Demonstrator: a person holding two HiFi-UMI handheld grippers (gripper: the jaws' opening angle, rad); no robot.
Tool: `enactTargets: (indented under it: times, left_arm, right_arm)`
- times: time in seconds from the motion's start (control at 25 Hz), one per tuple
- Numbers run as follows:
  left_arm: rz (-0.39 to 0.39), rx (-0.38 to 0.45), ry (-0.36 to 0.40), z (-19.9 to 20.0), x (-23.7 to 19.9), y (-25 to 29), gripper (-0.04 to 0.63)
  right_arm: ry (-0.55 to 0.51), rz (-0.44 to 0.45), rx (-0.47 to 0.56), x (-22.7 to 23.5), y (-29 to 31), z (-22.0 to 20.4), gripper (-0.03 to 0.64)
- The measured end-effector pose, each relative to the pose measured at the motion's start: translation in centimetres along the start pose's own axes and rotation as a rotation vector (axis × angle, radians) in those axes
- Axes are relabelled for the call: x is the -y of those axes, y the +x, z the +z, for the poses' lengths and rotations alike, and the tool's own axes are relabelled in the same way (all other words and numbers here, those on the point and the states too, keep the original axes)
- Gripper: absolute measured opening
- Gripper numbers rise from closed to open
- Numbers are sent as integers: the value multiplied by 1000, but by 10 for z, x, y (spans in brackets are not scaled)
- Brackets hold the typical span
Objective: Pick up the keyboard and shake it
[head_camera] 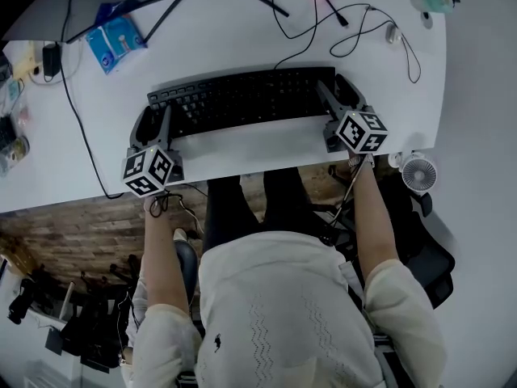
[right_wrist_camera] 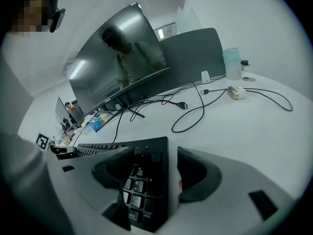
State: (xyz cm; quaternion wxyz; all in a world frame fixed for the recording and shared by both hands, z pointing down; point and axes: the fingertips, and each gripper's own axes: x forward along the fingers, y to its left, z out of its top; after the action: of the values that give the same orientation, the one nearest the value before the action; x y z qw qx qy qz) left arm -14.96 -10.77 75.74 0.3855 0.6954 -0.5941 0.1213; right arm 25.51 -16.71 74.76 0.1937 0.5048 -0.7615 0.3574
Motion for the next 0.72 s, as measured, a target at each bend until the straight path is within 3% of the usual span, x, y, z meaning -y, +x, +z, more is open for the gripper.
enactTargets:
  times: [0.4, 0.72]
  left_arm:
    - [-68, -45, -24, 0, 7, 5, 249]
    - [-54, -62, -45, 1, 7, 11, 255]
  right_arm:
    - [23, 38, -34, -9, 7, 1, 264]
    - [53, 33, -41, -8, 10, 1, 267]
